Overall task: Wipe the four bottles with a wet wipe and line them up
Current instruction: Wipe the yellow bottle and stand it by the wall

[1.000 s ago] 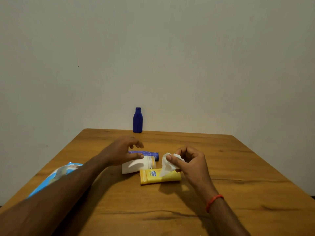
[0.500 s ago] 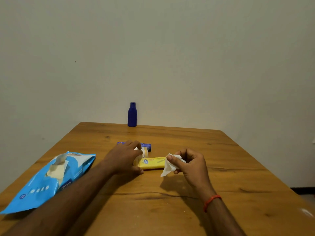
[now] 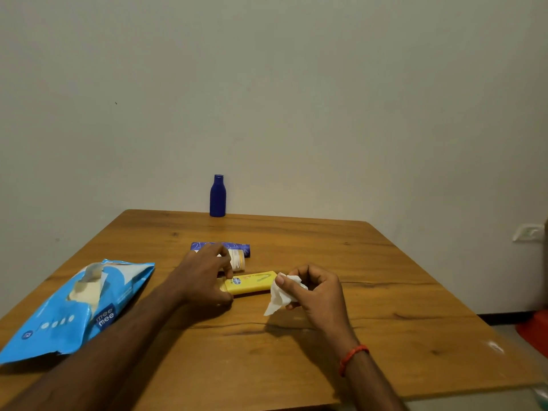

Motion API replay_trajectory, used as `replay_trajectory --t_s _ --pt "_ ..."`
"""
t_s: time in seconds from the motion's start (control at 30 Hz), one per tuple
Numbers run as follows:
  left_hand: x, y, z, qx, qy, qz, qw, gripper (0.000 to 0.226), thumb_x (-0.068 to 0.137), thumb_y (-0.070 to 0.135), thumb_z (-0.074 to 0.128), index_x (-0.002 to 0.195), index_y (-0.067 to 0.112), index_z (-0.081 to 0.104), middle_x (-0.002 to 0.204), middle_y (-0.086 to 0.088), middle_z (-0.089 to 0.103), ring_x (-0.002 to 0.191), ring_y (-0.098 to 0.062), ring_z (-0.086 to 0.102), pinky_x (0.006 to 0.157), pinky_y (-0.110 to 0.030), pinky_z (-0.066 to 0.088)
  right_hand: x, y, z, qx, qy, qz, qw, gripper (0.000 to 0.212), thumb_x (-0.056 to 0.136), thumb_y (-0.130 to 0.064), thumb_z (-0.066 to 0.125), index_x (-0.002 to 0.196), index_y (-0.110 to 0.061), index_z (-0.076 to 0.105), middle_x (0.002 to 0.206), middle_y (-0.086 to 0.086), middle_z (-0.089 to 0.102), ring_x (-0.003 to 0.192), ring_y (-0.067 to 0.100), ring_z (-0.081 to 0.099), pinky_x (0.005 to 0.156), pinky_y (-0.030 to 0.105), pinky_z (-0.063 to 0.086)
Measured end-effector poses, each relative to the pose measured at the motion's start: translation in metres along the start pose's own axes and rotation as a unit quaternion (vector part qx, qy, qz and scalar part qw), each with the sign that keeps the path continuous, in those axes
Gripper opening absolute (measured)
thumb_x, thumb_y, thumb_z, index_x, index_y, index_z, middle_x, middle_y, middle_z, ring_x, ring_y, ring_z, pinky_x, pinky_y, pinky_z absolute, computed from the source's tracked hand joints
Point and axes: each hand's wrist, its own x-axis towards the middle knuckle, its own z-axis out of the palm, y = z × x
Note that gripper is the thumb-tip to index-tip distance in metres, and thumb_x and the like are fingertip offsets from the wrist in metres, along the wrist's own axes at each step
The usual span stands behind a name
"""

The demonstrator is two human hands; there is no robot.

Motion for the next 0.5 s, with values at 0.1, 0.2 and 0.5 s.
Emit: replay_trajectory --t_s 0.1,0.2,0.5 --pt "-0.003 0.001 0.0 0.032 -0.001 -0.004 0.999 0.076 0.068 0.077 0.067 0.13 0.035 0.057 0.143 0.009 0.039 0.129 -0.01 0.036 0.098 -0.028 0.041 -0.005 -0.002 0.003 -0.001 -0.007 0.007 1.0 0.019 0.081 -0.022 0.081 0.087 -0.009 0.07 0.087 0.002 0.072 0.078 0.009 0.072 0.058 0.027 0.059" --pt "-0.007 0.001 0.001 0.056 -0.008 -0.012 0.998 0.092 0.068 0.086 0.057 0.143 0.033 0.05 0.143 0.006 0.04 0.126 -0.012 0.038 0.097 -0.03 0.042 -0.009 -0.004 0.004 -0.004 -0.009 0.01 1.0 0.018 0.081 -0.023 0.081 0.088 -0.01 0.07 0.086 0.0 0.073 0.079 0.009 0.072 0.059 0.028 0.06" --pt "-0.012 -0.007 -0.004 0.036 0.041 0.029 0.998 0.069 0.074 0.072 0.065 0.128 0.03 0.061 0.137 0.009 0.044 0.122 -0.007 0.036 0.098 -0.03 0.037 -0.023 0.002 0.006 0.015 0.002 0.036 0.999 0.016 0.078 -0.031 0.083 0.085 -0.018 0.075 0.087 0.002 0.075 0.082 0.019 0.073 0.069 0.046 0.063"
